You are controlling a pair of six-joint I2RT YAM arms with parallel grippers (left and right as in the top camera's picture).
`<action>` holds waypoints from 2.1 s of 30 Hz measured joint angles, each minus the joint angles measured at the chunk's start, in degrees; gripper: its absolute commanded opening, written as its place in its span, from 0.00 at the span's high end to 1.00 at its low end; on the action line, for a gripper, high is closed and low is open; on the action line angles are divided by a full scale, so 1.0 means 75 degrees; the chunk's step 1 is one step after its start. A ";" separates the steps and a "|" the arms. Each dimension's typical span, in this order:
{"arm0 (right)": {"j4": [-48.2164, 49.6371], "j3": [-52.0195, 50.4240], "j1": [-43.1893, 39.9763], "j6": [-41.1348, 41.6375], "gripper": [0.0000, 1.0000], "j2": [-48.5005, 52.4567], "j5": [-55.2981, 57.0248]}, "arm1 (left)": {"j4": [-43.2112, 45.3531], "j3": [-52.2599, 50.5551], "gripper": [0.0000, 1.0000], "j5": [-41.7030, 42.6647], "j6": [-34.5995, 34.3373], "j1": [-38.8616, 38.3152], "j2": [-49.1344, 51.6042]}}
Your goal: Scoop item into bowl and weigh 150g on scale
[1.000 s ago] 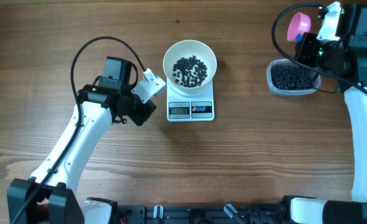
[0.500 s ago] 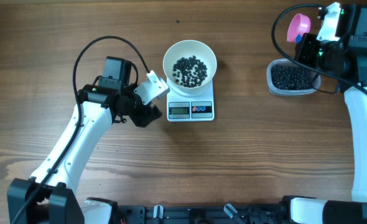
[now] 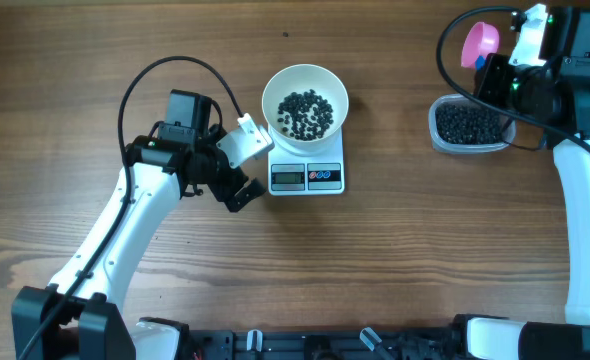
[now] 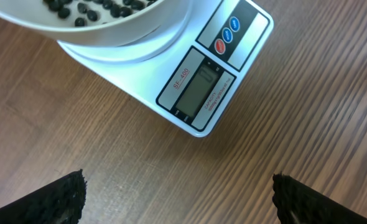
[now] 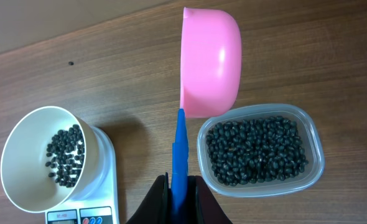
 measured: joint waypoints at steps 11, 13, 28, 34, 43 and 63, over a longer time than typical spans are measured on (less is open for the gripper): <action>0.0000 0.0000 0.0000 0.0000 0.96 0.0000 0.0000 | 0.0023 0.0000 0.00 0.0000 0.0571 0.0000 0.0000; 0.0000 0.0000 0.0000 -0.0003 0.96 0.0000 0.0000 | 0.0023 0.0000 0.00 0.0000 0.0592 0.0000 0.0000; -0.0061 0.0000 0.0000 -0.0023 0.96 0.0000 0.0000 | 0.0023 0.0000 0.00 0.0000 0.0644 0.0000 0.0000; -0.0163 0.0000 0.0000 -0.0026 0.96 0.0000 0.0000 | 0.0023 0.0000 0.00 0.0000 0.0647 0.0000 0.0000; -0.0309 0.0000 0.0000 -0.0026 0.96 0.0000 0.0000 | 0.0023 0.0000 0.00 0.0000 0.0647 0.0000 0.0000; -0.1652 0.0000 -0.0245 -0.1402 0.96 0.1052 0.1367 | 0.0023 0.0000 0.00 0.0000 0.0647 0.0000 0.0000</action>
